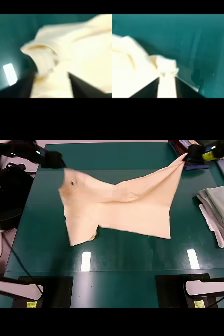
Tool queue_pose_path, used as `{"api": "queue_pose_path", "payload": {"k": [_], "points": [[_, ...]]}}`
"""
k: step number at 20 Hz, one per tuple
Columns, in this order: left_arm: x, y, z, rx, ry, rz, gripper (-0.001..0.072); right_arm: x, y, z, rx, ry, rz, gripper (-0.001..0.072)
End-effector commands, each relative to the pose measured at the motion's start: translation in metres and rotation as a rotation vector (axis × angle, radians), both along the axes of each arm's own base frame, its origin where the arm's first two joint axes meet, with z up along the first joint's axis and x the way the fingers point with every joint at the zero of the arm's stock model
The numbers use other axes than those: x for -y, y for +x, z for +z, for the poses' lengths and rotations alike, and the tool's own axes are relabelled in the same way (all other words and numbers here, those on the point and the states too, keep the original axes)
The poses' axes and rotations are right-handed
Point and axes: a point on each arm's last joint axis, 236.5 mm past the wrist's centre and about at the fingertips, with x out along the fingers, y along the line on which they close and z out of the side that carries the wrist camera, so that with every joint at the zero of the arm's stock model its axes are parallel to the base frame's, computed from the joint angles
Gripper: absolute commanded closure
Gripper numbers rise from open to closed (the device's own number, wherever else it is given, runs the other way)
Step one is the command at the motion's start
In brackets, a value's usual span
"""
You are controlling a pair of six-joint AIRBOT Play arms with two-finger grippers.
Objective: Fold the shirts.
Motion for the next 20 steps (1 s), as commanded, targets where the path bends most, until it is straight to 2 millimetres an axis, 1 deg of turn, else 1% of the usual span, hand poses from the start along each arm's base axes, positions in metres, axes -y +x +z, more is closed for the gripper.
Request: {"api": "queue_pose_path", "payload": {"k": [1,3,4,5,6,8,9,10,13,14,15,17,18,20], "points": [[-0.017,0.017,-0.051,-0.095,0.047,0.063,0.0106,0.007,0.011,-0.033,-0.064,0.018,-0.018,0.0401],[-0.041,0.015,-0.050,-0.114,0.047,0.108,0.0106,0.011,0.001,-0.029,-0.087,0.053,-0.010,0.0403],[-0.059,0.009,-0.052,-0.149,0.041,0.144,0.0106,0.012,-0.010,-0.027,-0.110,0.068,0.021,0.0406],[-0.077,0.002,-0.056,-0.191,0.036,0.175,0.0106,0.008,-0.023,-0.025,-0.140,0.088,0.055,0.0406],[-0.090,-0.004,-0.060,-0.225,0.024,0.196,0.0106,0.008,-0.035,-0.023,-0.164,0.098,0.080,0.0406],[-0.107,-0.016,-0.076,-0.289,-0.036,0.233,0.0106,0.005,-0.054,-0.022,-0.183,0.115,0.092,0.0406],[-0.113,-0.024,-0.088,-0.326,-0.057,0.248,0.0106,0.003,-0.062,-0.025,-0.192,0.117,0.090,0.0406],[-0.117,-0.033,-0.105,-0.368,-0.070,0.258,0.0106,0.001,-0.072,-0.030,-0.203,0.123,0.084,0.0406],[-0.119,-0.063,-0.159,-0.468,-0.071,0.270,0.0106,-0.011,-0.099,-0.049,-0.230,0.135,0.082,0.0406],[-0.114,-0.068,-0.176,-0.484,-0.099,0.285,0.0105,-0.015,-0.106,-0.055,-0.234,0.138,0.080,0.0406],[-0.104,-0.069,-0.190,-0.494,-0.152,0.299,0.0105,-0.021,-0.112,-0.059,-0.238,0.140,0.086,0.0407],[-0.080,-0.068,-0.206,-0.483,-0.272,0.287,0.0106,-0.033,-0.122,-0.066,-0.240,0.141,0.101,0.0406],[-0.072,-0.070,-0.212,-0.478,-0.305,0.276,0.0106,-0.039,-0.127,-0.068,-0.242,0.141,0.111,0.0406],[-0.065,-0.078,-0.228,-0.497,-0.307,0.290,0.0105,-0.049,-0.132,-0.069,-0.241,0.138,0.133,0.0406]]}}
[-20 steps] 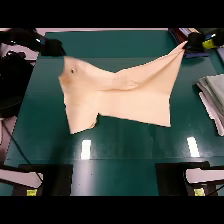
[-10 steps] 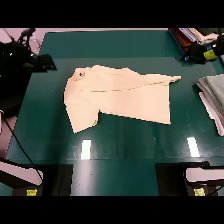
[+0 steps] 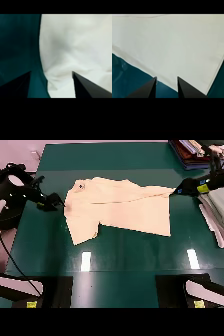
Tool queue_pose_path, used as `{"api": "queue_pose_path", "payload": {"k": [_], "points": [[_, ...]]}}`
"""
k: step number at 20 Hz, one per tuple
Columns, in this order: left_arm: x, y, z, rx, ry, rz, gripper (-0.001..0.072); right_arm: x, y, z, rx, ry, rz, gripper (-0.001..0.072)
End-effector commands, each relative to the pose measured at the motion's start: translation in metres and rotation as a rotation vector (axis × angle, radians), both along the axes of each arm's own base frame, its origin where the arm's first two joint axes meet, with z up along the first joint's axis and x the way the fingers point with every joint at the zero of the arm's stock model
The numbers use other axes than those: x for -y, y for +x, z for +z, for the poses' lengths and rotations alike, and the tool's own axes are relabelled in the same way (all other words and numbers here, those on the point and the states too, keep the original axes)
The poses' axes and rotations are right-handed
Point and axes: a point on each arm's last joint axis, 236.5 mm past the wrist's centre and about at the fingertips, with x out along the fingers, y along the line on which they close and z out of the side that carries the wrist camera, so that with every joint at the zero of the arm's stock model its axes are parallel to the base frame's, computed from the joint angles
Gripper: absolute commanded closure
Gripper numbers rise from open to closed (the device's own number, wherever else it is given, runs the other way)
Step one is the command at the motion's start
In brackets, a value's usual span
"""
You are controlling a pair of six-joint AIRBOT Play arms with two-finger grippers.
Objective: Fold the shirts.
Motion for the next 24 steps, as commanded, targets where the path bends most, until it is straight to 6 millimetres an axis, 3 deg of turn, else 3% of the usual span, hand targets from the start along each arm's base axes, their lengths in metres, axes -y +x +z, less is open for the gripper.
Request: {"api": "queue_pose_path", "payload": {"k": [1,4,6,7,8,9,11,14,15,16,19,24], "points": [[0.018,-0.007,-0.027,0.005,-0.057,0.040,0.0105,-0.016,-0.012,-0.005,0.011,0.004,0.024,0.0406],[0.031,-0.011,-0.035,0.000,-0.056,0.025,0.0106,-0.018,-0.010,0.004,0.049,0.004,0.010,0.0406],[0.038,-0.007,-0.027,0.012,-0.076,0.023,0.0109,-0.014,-0.010,0.009,0.064,0.002,-0.002,0.0406],[0.040,-0.003,-0.021,0.020,-0.089,0.021,0.0306,-0.008,-0.013,0.008,0.054,0.000,-0.011,0.0407],[0.040,-0.001,-0.013,0.031,-0.091,0.009,0.0615,0.000,-0.017,0.005,0.027,0.001,-0.024,0.0406],[0.039,0.003,-0.004,0.053,-0.087,0.006,0.0682,0.009,-0.022,-0.002,-0.002,0.004,-0.049,0.0406],[0.038,0.009,0.020,0.115,-0.075,0.002,0.0683,0.037,-0.038,-0.032,-0.090,0.009,-0.130,0.0406],[0.038,0.010,0.055,0.222,-0.048,-0.049,0.0683,0.075,-0.076,-0.090,-0.263,0.069,-0.292,0.0390],[0.038,0.010,0.061,0.238,-0.045,-0.053,0.0683,0.084,-0.092,-0.114,-0.338,0.104,-0.350,0.0281],[0.038,0.010,0.066,0.249,-0.044,-0.054,0.0683,0.088,-0.106,-0.134,-0.407,0.145,-0.394,0.0237],[0.041,0.005,0.066,0.232,-0.051,-0.066,0.0682,0.080,-0.136,-0.186,-0.568,0.227,-0.445,0.0245],[0.043,0.001,0.065,0.218,-0.058,-0.076,0.0683,0.035,-0.098,-0.210,-0.494,0.355,-0.435,0.0267]]}}
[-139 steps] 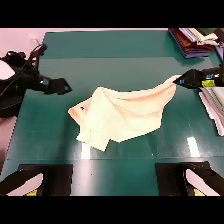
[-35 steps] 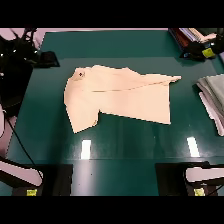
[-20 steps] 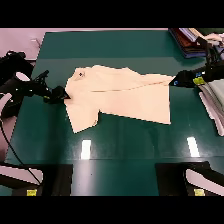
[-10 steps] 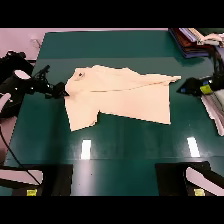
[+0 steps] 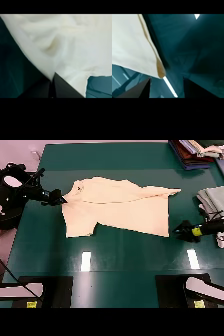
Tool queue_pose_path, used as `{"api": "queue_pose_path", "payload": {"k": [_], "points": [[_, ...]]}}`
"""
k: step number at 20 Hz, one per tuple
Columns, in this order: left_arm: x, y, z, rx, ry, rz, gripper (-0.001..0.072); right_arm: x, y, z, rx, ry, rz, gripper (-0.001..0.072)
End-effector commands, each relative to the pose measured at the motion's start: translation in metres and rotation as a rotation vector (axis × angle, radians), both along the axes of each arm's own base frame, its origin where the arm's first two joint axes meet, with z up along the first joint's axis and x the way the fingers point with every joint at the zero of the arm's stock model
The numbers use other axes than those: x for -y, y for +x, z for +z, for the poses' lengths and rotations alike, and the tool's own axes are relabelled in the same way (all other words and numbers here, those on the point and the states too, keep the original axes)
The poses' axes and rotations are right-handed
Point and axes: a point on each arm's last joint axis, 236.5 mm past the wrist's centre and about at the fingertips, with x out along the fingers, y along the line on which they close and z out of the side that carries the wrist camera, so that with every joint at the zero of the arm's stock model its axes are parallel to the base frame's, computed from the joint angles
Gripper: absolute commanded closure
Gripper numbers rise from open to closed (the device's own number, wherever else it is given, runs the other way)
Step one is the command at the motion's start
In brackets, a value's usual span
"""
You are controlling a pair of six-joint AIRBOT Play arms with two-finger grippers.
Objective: Fold the shirts.
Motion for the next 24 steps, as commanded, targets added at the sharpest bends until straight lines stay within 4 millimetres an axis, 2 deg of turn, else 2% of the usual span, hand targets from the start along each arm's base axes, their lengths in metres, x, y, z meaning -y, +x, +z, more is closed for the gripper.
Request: {"api": "queue_pose_path", "payload": {"k": [1,2,4,5,6,7,8,9,10,11,12,13,15,16,18,19,21,22,24], "points": [[0.002,-0.003,0.002,-0.004,-0.002,-0.012,0.0682,-0.031,0.024,-0.016,0.055,0.067,-0.029,0.0268],[0.002,-0.003,0.002,-0.004,-0.002,-0.012,0.0682,-0.041,0.028,-0.018,0.063,0.078,-0.018,0.0270],[0.002,-0.004,0.002,-0.011,-0.006,-0.011,0.0682,-0.056,0.030,-0.025,0.058,0.077,0.014,0.0360],[0.003,-0.006,0.001,-0.023,-0.012,-0.005,0.0683,-0.063,0.030,-0.026,0.071,0.070,0.050,0.0477],[0.004,-0.007,0.004,-0.027,-0.016,-0.002,0.0683,-0.069,0.030,-0.023,0.093,0.065,0.087,0.0627],[0.004,-0.008,0.009,-0.020,-0.018,0.002,0.0684,-0.071,0.032,-0.016,0.131,0.054,0.118,0.0650],[0.003,-0.009,0.023,0.015,-0.012,0.004,0.0684,-0.073,0.038,-0.002,0.186,0.038,0.146,0.0694],[0.002,-0.008,0.041,0.066,-0.004,0.012,0.0684,-0.071,0.047,0.019,0.250,0.025,0.164,0.0694],[0.002,-0.009,0.066,0.132,0.005,0.016,0.0684,-0.070,0.057,0.047,0.327,0.008,0.182,0.0694],[0.003,-0.013,0.095,0.201,0.014,0.014,0.0684,-0.068,0.070,0.084,0.429,-0.022,0.204,0.0694],[0.004,-0.018,0.133,0.287,0.025,0.008,0.0684,-0.066,0.083,0.129,0.551,-0.063,0.220,0.0695],[0.005,-0.024,0.173,0.385,0.037,0.009,0.0684,-0.064,0.093,0.176,0.673,-0.109,0.233,0.0694],[0.005,-0.043,0.271,0.633,0.071,0.025,0.0684,-0.060,0.101,0.281,0.939,-0.227,0.244,0.0694],[0.006,-0.062,0.325,0.769,0.085,0.037,0.0684,-0.061,0.097,0.336,1.070,-0.281,0.247,0.0694],[0.011,-0.113,0.425,1.031,0.110,0.049,0.0684,-0.067,0.075,0.433,1.301,-0.377,0.251,0.0694],[0.013,-0.145,0.471,1.161,0.127,0.059,0.0684,-0.067,0.062,0.471,1.389,-0.435,0.249,0.0694],[0.012,-0.202,0.539,1.358,0.165,0.097,0.0684,-0.059,0.033,0.526,1.479,-0.584,0.229,0.0695],[0.011,-0.229,0.564,1.427,0.180,0.124,0.0685,-0.052,0.019,0.546,1.493,-0.656,0.208,0.0694],[0.005,-0.268,0.598,1.532,0.200,0.183,0.0685,-0.039,-0.003,0.572,1.494,-0.759,0.167,0.0695]]}}
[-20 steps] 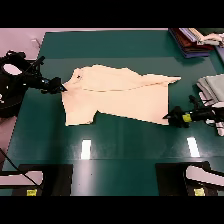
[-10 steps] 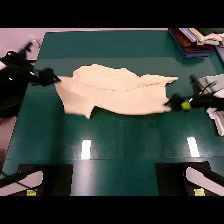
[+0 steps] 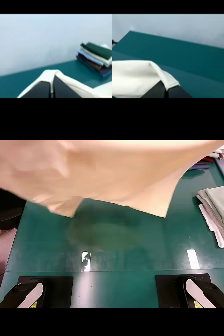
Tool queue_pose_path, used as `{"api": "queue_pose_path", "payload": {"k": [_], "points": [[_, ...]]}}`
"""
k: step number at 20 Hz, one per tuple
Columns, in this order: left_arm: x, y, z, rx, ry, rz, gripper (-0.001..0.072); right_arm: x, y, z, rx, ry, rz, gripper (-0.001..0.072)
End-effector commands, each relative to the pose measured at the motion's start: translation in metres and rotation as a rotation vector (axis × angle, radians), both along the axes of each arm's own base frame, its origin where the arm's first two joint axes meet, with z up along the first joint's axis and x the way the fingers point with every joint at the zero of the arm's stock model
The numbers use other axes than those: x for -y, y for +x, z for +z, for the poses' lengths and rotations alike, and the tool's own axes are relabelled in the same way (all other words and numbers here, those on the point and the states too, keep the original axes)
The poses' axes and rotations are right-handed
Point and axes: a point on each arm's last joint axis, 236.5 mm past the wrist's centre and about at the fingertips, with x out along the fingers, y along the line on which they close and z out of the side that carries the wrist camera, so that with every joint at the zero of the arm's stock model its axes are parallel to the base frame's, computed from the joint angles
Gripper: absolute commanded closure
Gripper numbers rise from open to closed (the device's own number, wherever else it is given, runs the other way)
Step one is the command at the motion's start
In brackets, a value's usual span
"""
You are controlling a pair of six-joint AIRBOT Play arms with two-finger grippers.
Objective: Fold the shirts.
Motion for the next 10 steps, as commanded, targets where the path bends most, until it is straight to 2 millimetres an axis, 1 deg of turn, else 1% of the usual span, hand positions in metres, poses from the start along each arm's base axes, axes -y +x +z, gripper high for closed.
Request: {"api": "queue_pose_path", "payload": {"k": [1,2,3,4,5,6,7,8,9,10], "points": [[-0.010,-0.085,0.072,0.239,-0.013,0.090,0.0686,0.022,-0.050,0.060,0.107,-0.087,-0.164,0.0695],[-0.011,-0.087,0.073,0.238,-0.026,0.095,0.0686,0.026,-0.054,0.063,0.102,-0.091,-0.185,0.0695],[-0.014,-0.082,0.069,0.217,-0.033,0.103,0.0686,0.029,-0.054,0.060,0.081,-0.090,-0.197,0.0695],[-0.015,-0.070,0.060,0.174,-0.049,0.099,0.0686,0.032,-0.053,0.052,0.049,-0.088,-0.209,0.0695],[-0.017,-0.053,0.045,0.117,-0.053,0.097,0.0686,0.034,-0.046,0.040,0.008,-0.082,-0.208,0.0695],[-0.019,-0.025,0.021,0.032,-0.064,0.092,0.0686,0.037,-0.035,0.023,-0.042,-0.072,-0.206,0.0696],[-0.020,0.007,-0.012,-0.081,-0.081,0.081,0.0686,0.041,-0.021,0.001,-0.110,-0.060,-0.205,0.0696],[-0.020,0.039,-0.050,-0.207,-0.091,0.068,0.0686,0.046,-0.004,-0.026,-0.192,-0.047,-0.201,0.0696],[-0.018,0.070,-0.096,-0.355,-0.100,0.043,0.0686,0.050,0.013,-0.055,-0.282,-0.037,-0.193,0.0695],[-0.016,0.096,-0.141,-0.486,-0.115,0.019,0.0685,0.055,0.029,-0.082,-0.366,-0.026,-0.186,0.0696]]}}
